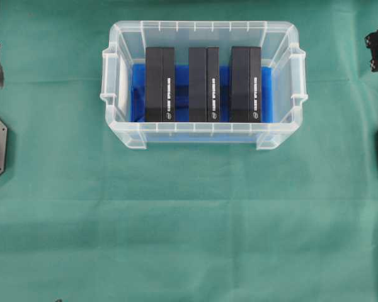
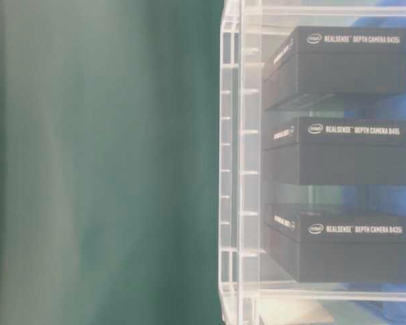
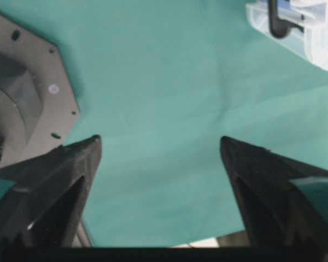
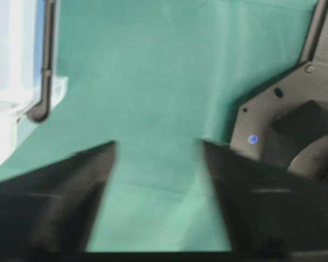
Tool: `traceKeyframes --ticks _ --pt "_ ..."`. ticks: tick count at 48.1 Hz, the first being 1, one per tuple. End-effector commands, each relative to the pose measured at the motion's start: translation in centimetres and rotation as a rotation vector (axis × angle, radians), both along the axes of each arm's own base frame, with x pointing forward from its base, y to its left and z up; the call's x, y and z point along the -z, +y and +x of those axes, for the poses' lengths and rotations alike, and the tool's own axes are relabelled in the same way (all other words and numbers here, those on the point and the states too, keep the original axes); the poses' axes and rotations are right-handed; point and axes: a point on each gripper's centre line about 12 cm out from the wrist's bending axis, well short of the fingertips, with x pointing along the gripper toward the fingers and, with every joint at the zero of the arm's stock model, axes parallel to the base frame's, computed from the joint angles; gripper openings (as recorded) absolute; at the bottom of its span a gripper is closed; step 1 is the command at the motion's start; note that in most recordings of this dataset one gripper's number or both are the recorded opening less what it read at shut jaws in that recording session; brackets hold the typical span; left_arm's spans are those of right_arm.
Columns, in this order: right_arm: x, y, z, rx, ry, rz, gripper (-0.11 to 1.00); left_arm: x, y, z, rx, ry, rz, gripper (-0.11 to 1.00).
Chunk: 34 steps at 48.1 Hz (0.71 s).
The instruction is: Take out the box from the case.
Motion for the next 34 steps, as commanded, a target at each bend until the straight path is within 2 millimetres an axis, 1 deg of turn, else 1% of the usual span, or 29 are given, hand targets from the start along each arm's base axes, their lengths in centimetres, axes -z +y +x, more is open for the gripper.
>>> traceKeyframes --ticks 1,4,6,16,34 --pt "-0.16 -0.25 -0.08 0.018 -0.003 -0.019 0.8 -0.32 0.05 -0.02 -0.003 -0.012 0.003 0.97" --pt "-0.14 -0.38 -0.13 0.029 0.0 -0.029 0.92 -0.28 0.05 0.01 -0.006 -0.013 0.004 0.98" --pt "-0.15 -0.44 -0.15 0.035 0.0 -0.033 0.96 -0.2 0.08 0.04 -0.007 -0.013 0.005 0.98" --pt "-0.06 -0.48 -0.06 0.038 0.005 -0.032 0.96 0.2 0.11 0.09 -0.001 0.001 0.005 0.98" --pt "0.09 -0.52 0.08 0.038 0.013 -0.03 0.96 0.25 0.13 0.16 -0.006 0.004 0.003 0.98"
